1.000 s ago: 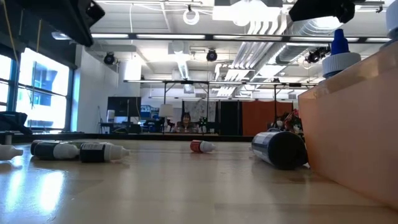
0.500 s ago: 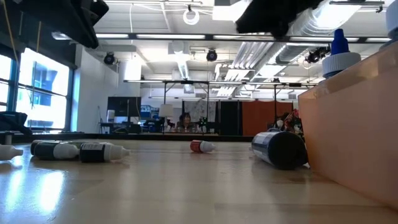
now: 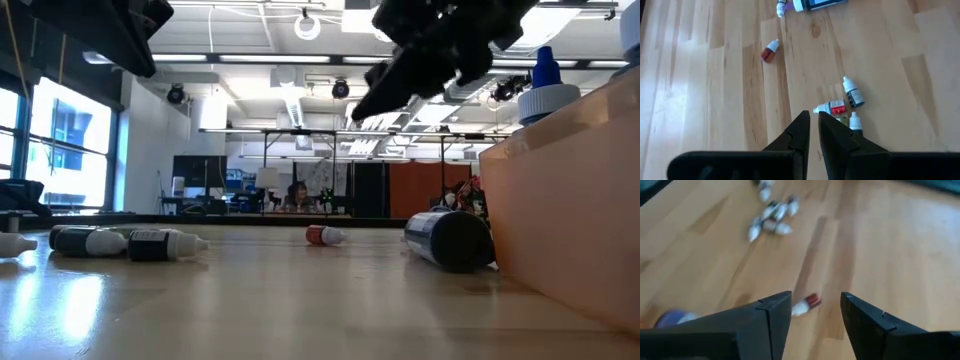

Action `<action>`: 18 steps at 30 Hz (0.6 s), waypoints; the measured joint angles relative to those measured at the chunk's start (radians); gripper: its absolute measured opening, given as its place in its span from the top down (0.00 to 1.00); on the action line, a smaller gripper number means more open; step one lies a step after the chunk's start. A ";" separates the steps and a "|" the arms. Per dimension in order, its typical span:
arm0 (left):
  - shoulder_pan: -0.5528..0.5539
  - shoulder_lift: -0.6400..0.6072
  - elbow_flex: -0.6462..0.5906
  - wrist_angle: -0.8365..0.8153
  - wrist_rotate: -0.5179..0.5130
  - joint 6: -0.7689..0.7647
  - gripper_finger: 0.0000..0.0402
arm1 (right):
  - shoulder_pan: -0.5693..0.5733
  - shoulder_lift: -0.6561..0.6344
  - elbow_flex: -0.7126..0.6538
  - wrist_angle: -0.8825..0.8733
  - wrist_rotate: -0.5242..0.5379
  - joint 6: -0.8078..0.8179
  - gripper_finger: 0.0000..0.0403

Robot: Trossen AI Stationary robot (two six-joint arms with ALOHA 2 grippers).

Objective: Pick & Place food coloring
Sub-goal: Put the large purple food coloring bottle into the orange bin

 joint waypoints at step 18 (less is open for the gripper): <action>0.000 0.000 0.000 0.035 -0.172 -0.050 0.91 | 0.007 0.222 -0.002 -0.135 -0.212 -0.295 0.65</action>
